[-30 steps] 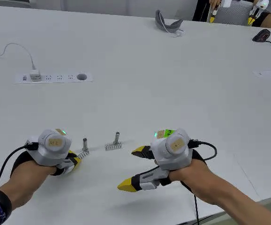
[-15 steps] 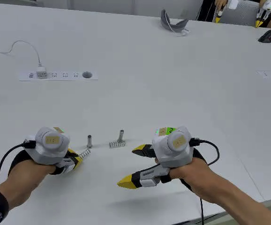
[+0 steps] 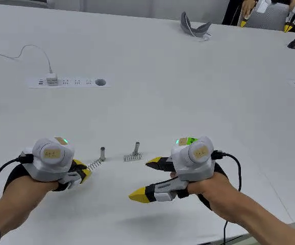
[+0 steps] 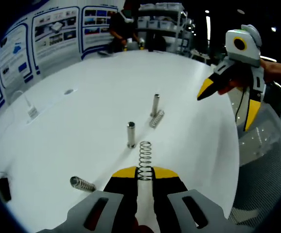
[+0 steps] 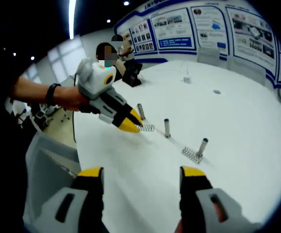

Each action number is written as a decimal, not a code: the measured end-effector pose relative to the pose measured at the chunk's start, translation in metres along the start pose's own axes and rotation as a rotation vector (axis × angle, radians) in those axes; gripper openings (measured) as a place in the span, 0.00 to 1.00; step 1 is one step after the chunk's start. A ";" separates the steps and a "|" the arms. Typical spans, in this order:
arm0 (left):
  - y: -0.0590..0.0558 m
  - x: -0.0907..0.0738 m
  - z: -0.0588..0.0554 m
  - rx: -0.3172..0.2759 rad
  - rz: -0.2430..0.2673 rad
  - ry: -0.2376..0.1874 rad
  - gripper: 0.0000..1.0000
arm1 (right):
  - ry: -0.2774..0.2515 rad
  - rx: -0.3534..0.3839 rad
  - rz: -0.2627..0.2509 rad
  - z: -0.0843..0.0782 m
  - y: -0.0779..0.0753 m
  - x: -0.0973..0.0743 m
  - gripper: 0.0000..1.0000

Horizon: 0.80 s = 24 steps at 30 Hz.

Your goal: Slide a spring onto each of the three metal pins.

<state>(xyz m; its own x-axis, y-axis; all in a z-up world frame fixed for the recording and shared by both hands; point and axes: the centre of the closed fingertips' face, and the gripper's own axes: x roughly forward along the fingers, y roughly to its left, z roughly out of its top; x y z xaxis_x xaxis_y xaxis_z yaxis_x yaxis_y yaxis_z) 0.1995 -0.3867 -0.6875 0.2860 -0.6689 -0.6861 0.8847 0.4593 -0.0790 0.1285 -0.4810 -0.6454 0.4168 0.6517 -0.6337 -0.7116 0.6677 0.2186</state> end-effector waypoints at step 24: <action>-0.014 -0.057 0.023 0.097 0.002 -0.058 0.10 | -0.067 0.057 0.041 0.017 0.004 -0.002 0.61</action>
<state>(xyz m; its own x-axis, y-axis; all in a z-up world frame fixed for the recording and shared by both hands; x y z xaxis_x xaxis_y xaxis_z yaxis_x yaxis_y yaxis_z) 0.1786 -0.3682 -0.6305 0.3061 -0.7023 -0.6427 0.9147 0.4040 -0.0059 0.1344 -0.4732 -0.6304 0.4258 0.7005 -0.5727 -0.6964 0.6578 0.2869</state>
